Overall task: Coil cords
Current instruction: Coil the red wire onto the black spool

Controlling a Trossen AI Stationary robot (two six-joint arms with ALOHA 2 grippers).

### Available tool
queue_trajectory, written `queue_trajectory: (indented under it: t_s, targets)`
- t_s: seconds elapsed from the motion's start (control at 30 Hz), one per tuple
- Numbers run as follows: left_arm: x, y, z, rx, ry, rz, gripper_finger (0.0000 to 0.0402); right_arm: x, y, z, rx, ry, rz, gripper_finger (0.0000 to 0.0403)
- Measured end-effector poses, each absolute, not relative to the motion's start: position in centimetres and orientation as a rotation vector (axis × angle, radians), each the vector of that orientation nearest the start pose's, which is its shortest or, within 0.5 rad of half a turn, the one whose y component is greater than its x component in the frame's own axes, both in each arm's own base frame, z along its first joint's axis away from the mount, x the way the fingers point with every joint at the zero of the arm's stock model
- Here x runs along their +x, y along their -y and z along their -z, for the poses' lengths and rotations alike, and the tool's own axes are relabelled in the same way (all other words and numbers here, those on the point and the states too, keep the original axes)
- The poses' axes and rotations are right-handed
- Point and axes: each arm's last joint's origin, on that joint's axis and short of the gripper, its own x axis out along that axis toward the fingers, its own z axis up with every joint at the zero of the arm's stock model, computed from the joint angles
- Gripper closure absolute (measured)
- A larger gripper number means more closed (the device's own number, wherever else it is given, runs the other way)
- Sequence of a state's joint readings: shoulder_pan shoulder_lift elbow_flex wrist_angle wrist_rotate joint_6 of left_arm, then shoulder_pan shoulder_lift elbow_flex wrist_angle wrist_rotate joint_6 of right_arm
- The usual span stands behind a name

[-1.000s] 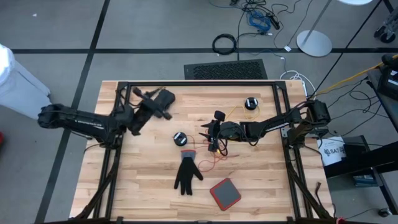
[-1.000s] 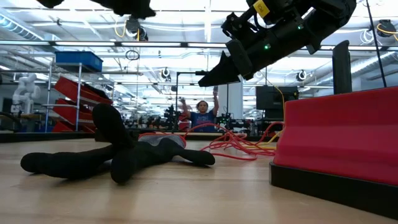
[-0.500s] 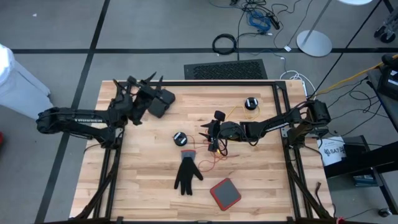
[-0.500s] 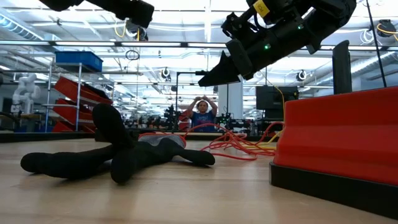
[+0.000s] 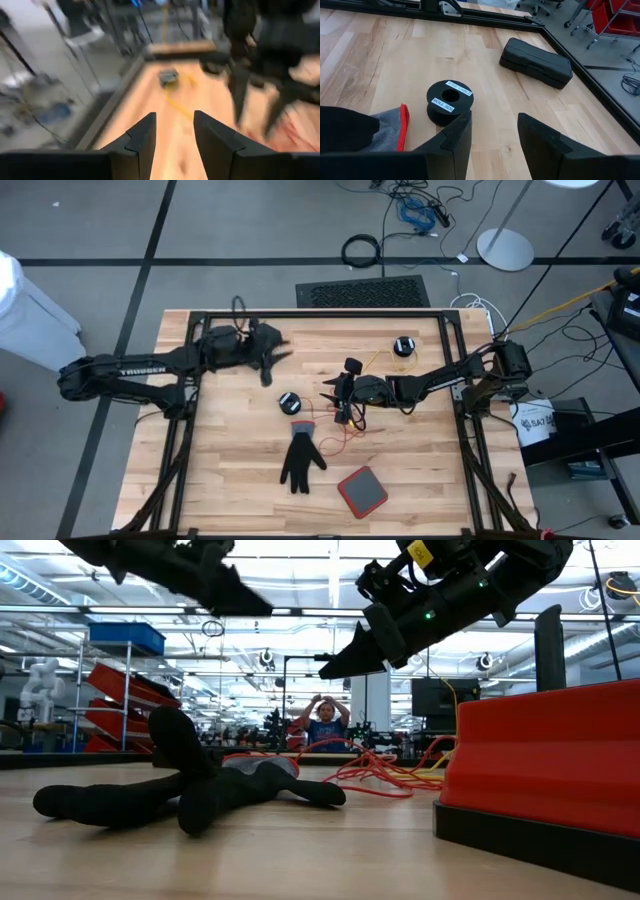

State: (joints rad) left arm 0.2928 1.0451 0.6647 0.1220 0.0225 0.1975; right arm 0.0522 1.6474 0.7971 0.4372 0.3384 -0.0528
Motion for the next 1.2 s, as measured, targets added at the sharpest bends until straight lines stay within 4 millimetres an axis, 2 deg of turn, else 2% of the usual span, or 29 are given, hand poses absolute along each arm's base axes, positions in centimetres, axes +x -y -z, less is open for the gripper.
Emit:
queue_trajectory:
  t_s: [0.17, 0.4, 0.7, 0.87, 1.2]
  targets:
    - [21.6, -6.3, -25.5, 0.111, -0.450, -0.215, 0.0262, 33.4, -0.8, -18.4, -0.132, -0.414, 0.271, 0.0257]
    - [20.9, -5.5, -22.5, -0.037, -0.547, -0.218, 0.0262, 33.5, -0.8, -18.5, -0.126, -0.401, 0.265, 0.0257]
    - [20.1, -3.3, -19.3, -0.131, -0.641, -0.160, 0.0262, 33.4, -0.9, -18.4, 0.036, -0.389, 0.295, 0.0257]
    - [20.1, -1.8, -18.8, -0.152, -0.659, -0.105, 0.0262, 33.5, -0.8, -18.7, 0.018, -0.361, 0.299, 0.0257]
    - [20.2, 2.1, -18.5, -0.068, -0.681, 0.083, 0.0262, 33.6, -0.8, -18.8, 0.018, -0.351, 0.293, 0.0257]
